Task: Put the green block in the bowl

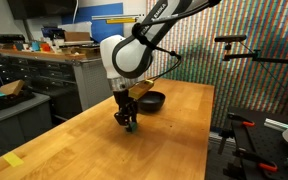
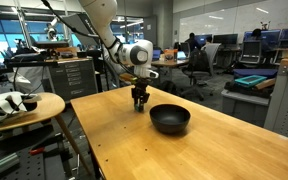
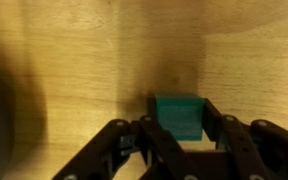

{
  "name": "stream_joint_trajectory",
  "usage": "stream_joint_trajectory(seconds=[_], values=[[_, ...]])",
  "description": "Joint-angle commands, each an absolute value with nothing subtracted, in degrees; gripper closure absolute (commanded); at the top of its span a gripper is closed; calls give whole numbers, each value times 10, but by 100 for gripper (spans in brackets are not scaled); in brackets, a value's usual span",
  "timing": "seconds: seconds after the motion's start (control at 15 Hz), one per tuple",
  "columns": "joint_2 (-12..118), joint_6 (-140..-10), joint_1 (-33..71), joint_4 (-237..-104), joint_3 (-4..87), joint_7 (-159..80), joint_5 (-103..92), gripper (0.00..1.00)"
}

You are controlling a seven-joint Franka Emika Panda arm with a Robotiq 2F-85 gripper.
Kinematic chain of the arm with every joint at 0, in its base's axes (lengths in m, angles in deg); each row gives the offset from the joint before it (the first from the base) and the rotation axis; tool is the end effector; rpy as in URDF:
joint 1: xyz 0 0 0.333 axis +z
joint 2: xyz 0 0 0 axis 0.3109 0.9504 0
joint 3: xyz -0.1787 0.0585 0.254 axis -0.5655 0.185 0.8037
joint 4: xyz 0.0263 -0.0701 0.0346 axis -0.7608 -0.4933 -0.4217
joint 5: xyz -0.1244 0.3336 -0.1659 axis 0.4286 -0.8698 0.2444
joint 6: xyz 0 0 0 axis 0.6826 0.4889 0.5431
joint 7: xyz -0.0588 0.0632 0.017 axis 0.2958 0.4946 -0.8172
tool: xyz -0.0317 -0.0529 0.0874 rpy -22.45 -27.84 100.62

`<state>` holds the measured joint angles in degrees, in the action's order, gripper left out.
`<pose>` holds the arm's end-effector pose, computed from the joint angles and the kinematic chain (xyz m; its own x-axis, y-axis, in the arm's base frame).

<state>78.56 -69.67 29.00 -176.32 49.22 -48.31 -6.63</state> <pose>0.6272 0.1637 0.1490 0.9819 0.0260 -0.1876 0.0295 -0.9994 0.0158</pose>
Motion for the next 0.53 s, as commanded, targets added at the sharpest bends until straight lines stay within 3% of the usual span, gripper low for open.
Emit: stream_joint_trajectory(seconds=[0.0,0.47], values=[[787,-681,285,-1745,491,-466,-77,79],[778,-681,283,-1732,482,-464,-72,79]])
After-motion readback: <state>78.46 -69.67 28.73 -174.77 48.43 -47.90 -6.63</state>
